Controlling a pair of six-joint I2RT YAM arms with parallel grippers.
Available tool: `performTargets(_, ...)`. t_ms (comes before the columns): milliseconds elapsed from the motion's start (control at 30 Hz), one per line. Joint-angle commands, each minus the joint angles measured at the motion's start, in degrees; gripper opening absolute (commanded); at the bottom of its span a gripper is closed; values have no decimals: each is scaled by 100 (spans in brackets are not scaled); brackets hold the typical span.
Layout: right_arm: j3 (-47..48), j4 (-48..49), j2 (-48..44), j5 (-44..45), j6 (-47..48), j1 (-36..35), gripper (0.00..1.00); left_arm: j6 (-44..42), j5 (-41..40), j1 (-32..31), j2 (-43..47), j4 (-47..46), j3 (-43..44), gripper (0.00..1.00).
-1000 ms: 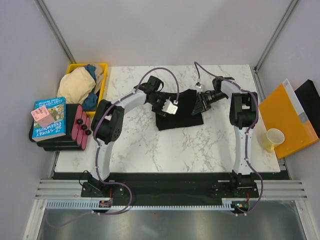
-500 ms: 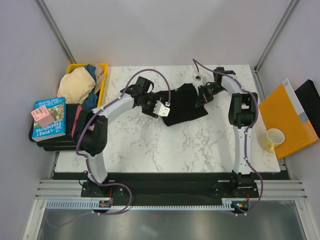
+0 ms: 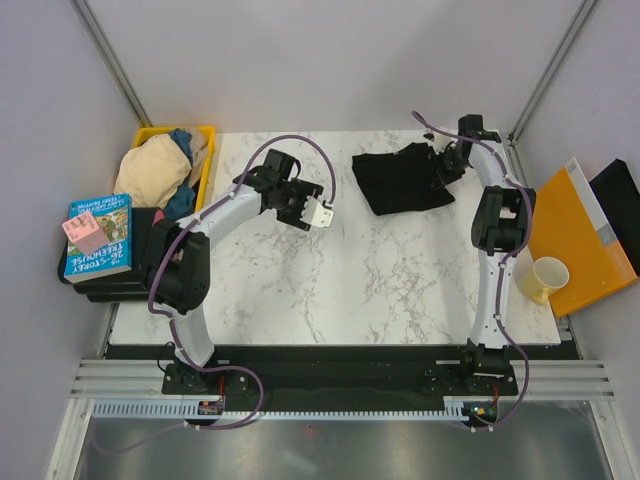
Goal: Fold and stack the t-shirts
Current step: Put the neatly folded tshirt into the corner of the board with the right arm
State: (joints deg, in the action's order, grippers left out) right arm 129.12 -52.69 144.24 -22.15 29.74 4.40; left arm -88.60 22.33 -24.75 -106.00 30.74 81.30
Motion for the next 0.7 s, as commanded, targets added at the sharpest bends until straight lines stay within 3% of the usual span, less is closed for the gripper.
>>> performTargets(0, -98, 662, 244, 1827, 348, 201, 0, -123, -97, 84, 272, -86, 79, 72)
performTargets(267, 17, 1577, 165, 3189, 638, 421, 0, -149, -106, 155, 202, -86, 158, 72)
performTargets(667, -62, 2499, 148, 4069, 937, 808, 0, -219, -132, 155, 70, -68, 352, 72)
